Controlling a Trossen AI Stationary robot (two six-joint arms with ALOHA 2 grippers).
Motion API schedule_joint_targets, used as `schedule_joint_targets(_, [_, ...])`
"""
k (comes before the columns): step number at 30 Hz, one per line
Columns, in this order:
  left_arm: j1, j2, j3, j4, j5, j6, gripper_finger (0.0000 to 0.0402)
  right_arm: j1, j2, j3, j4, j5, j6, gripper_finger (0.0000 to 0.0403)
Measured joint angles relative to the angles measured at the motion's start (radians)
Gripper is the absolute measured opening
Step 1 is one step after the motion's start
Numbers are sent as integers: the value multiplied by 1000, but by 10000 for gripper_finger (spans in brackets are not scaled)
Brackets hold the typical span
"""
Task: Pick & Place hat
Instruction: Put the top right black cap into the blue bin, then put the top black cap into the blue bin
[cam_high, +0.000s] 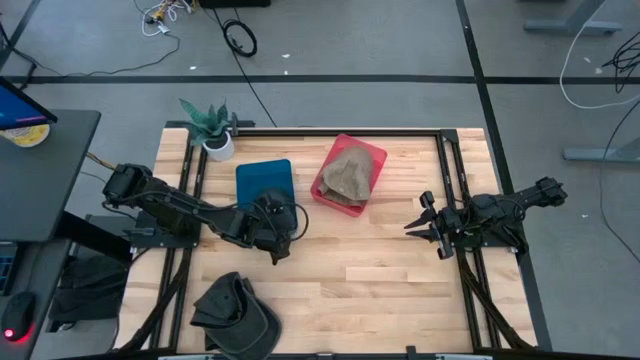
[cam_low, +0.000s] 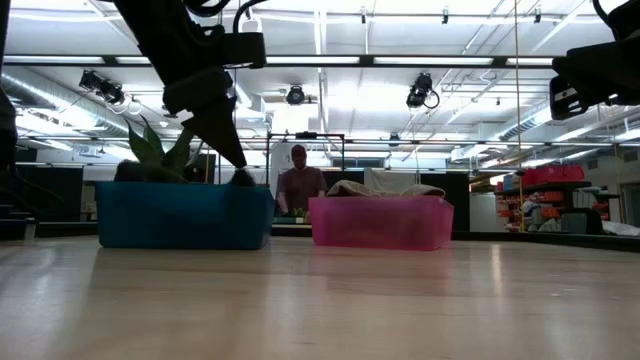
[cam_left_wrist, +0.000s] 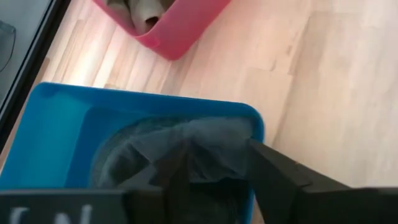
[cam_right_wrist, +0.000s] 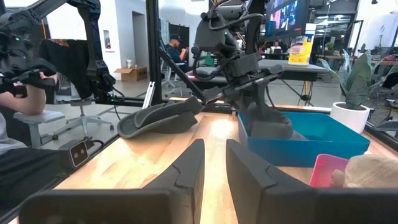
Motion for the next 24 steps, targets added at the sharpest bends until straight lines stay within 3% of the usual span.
schedule_joint_targets(8, [-30,-1,55,-35,0,32,218,0,0,0,0,0,0,71])
schedule_joint_targets(24, [-303,-1,289,-263,3,5,207,0,0,0,0,0,0,71])
